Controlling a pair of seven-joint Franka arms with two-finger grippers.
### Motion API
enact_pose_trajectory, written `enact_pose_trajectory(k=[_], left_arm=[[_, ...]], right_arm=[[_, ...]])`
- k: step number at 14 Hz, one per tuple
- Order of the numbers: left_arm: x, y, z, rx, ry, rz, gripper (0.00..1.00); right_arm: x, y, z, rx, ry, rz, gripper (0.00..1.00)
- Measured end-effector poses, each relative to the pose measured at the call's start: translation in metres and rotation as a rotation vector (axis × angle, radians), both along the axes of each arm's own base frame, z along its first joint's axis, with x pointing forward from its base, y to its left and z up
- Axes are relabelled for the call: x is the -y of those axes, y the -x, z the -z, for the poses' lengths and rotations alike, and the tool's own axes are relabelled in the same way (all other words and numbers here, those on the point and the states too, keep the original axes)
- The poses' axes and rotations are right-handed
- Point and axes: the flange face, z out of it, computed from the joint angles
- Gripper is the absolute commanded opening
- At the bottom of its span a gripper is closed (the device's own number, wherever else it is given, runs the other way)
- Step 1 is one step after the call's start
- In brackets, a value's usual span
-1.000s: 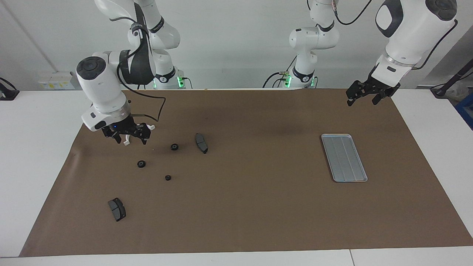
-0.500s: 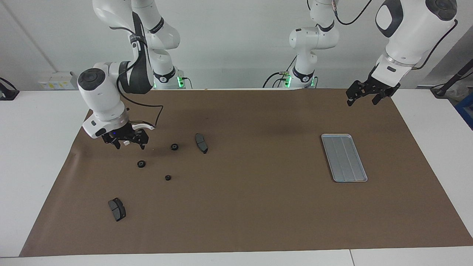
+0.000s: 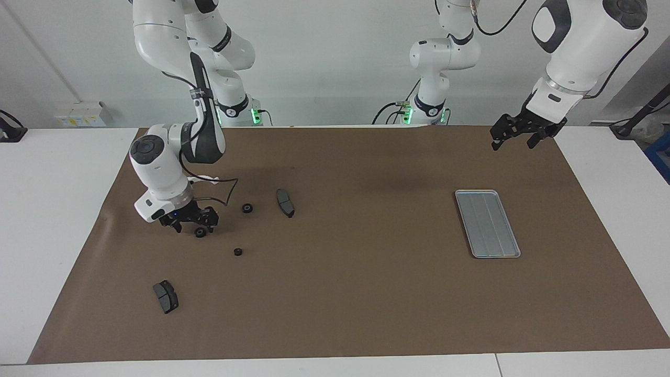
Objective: Pick bearing gear from pile to tray
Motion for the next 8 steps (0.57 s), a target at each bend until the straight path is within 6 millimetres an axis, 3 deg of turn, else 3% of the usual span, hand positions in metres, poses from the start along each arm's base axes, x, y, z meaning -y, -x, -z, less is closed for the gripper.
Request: enact_pose_trajectory(k=[2,8], left_arm=[[0.0000,0.0000,0.0000,0.000,0.000,0.000,1.00],[0.0000,0.0000,0.0000,0.000,0.000,0.000,1.00]], right_arm=[[-0.0006,0.0030,0.0045,-0.010,-0.001,-0.001,0.83],[-0.0008,0.0044,0.0064,-0.015,-0.001,-0.001,0.14]])
